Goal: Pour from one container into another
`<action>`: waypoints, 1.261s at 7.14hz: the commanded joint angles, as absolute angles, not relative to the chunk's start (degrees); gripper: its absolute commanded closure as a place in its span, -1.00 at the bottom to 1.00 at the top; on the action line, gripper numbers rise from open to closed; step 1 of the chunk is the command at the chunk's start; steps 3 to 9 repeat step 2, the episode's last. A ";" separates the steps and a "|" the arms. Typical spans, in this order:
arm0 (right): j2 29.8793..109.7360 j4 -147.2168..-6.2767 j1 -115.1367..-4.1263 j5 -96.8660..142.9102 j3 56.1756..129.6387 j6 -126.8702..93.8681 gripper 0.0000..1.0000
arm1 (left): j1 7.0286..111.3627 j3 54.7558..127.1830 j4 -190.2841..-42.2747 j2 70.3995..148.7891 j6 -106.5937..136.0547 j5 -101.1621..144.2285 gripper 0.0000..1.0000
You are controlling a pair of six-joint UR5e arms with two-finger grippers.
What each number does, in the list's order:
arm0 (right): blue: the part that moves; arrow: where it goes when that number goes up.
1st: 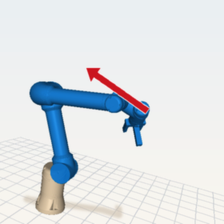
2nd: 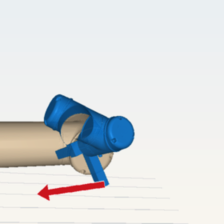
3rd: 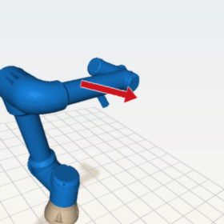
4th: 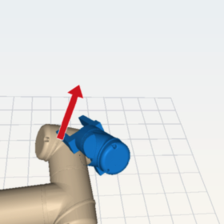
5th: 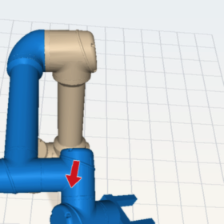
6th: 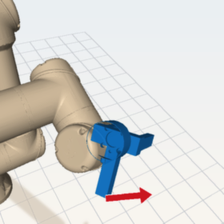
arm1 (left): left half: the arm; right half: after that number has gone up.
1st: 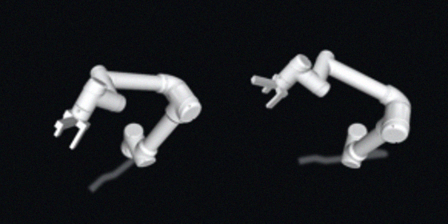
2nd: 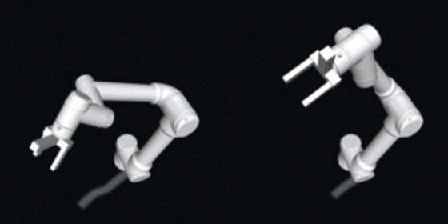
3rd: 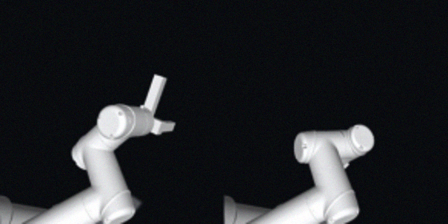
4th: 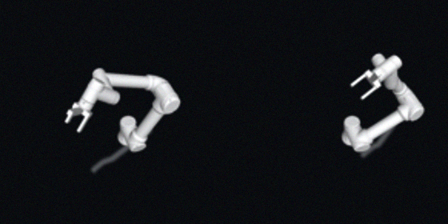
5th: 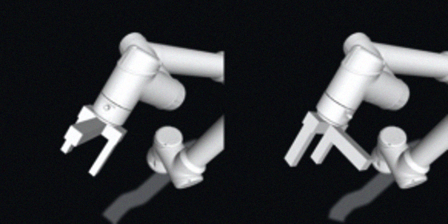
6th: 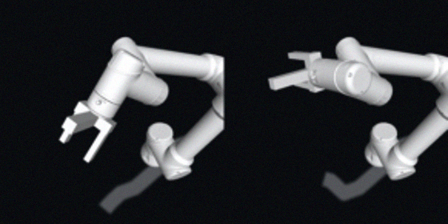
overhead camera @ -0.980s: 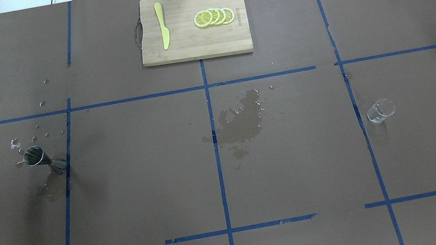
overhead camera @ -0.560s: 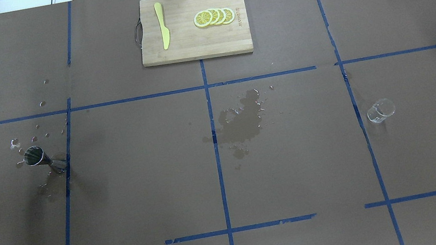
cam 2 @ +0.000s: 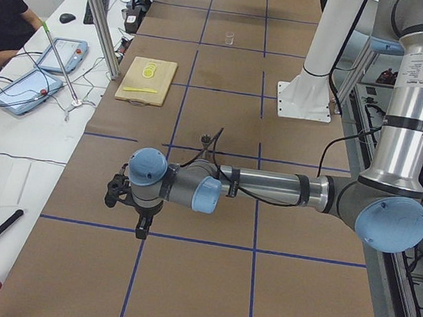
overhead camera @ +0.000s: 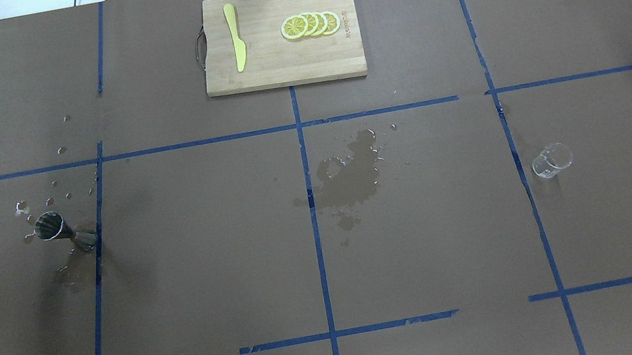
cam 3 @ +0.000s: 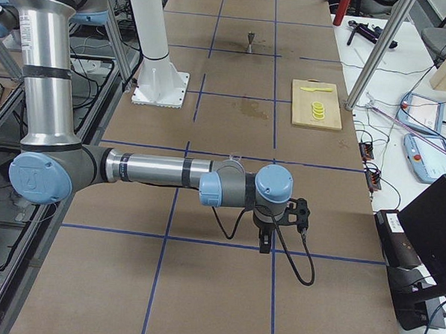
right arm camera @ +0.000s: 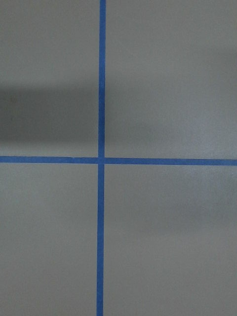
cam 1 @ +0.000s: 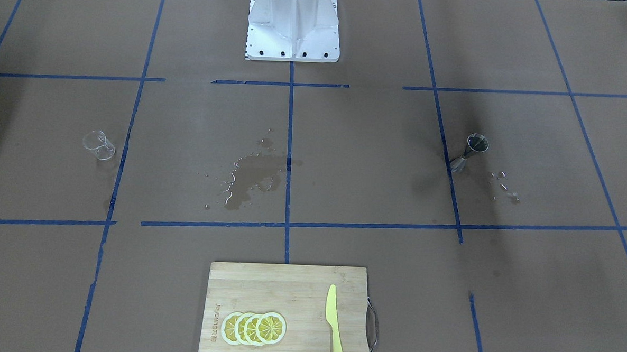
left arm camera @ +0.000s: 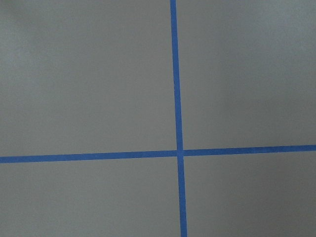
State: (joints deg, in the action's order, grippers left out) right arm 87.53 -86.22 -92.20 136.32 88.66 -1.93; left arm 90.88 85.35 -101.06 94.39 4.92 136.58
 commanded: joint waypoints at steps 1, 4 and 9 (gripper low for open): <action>87.54 -86.22 -92.20 136.41 88.68 -1.93 -1.00 | 90.88 85.43 -101.07 94.39 4.92 136.58 -1.00; 87.54 -86.22 -92.20 136.49 88.68 -2.02 -1.00 | 90.88 85.34 -101.07 94.39 4.92 136.58 -1.00; 87.54 -86.22 -92.20 136.49 88.68 -2.02 -1.00 | 90.88 85.34 -101.07 94.39 4.92 136.58 -1.00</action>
